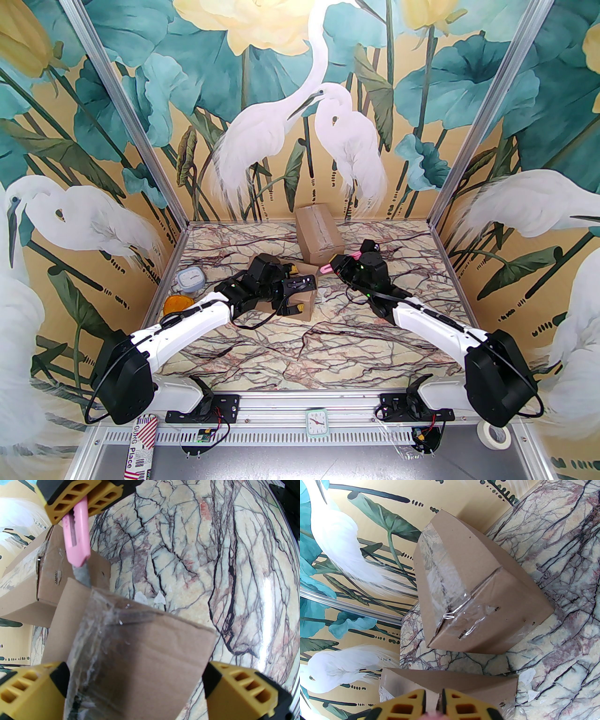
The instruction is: Unpack the express box
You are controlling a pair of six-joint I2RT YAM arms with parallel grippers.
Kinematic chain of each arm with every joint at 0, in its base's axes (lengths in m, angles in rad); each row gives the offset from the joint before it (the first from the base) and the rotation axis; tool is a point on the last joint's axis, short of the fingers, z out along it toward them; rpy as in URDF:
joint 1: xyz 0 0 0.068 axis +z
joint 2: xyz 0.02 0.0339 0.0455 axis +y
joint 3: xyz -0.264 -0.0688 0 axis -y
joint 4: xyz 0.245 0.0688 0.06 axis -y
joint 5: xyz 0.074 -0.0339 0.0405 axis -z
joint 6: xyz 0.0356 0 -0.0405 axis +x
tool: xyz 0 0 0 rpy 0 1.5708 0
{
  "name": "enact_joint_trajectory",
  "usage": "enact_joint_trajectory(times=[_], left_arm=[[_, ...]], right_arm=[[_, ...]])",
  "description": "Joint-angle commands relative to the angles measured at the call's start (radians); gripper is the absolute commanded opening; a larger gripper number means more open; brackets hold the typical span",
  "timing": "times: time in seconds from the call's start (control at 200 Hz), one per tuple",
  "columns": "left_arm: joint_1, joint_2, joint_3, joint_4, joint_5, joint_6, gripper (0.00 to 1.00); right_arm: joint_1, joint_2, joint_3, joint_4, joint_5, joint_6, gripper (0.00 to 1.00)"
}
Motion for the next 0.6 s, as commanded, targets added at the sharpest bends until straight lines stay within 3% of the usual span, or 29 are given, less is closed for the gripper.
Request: enact_joint_trajectory(times=[0.0, 0.34, 0.595], left_arm=[[-0.007, 0.011, 0.007, 0.022, 0.009, -0.019, 0.99], [-0.006, 0.012, -0.012, 0.028, 0.009, -0.027, 1.00], [-0.007, 0.010, -0.011, 0.029, 0.011, -0.028, 1.00]], right_arm=[[0.007, -0.002, -0.026, 0.037, 0.007, 0.019, 0.00], [0.006, -0.078, -0.063, 0.037, 0.058, 0.018, 0.00], [0.007, -0.008, -0.048, 0.102, 0.009, 0.032, 0.00]])
